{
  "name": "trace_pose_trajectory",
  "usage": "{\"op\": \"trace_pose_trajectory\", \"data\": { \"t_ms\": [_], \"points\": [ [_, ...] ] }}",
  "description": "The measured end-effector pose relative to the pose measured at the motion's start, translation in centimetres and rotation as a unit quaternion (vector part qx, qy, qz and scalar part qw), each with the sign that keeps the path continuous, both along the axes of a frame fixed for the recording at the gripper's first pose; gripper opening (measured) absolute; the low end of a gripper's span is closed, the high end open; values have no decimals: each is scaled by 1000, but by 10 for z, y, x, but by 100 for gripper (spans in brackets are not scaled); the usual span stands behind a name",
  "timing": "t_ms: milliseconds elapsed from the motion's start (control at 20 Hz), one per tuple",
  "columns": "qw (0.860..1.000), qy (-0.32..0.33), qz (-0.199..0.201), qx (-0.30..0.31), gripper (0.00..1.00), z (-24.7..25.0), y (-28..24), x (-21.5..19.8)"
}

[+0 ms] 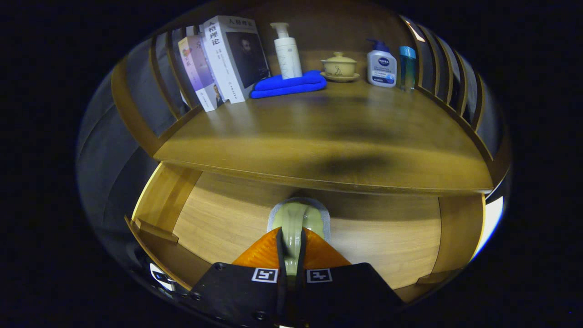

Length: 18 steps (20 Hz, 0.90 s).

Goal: Pull open the drawer, take out the items inside it, and place them on the countertop above the cabinet.

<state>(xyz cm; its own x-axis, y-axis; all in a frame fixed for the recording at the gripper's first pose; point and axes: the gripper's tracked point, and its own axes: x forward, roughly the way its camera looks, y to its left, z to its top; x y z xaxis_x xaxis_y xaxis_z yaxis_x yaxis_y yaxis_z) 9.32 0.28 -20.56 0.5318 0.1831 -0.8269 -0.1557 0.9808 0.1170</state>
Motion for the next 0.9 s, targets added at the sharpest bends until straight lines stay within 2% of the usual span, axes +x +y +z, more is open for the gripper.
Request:
{"op": "trace_pose_trajectory", "data": {
  "t_ms": [450,700,900],
  "points": [
    [998,-27,65,5,9,29,37,-15],
    [995,-53,81,24,9,60,54,-15],
    [993,-79,79,42,9,89,60,-7]
  ]
}}
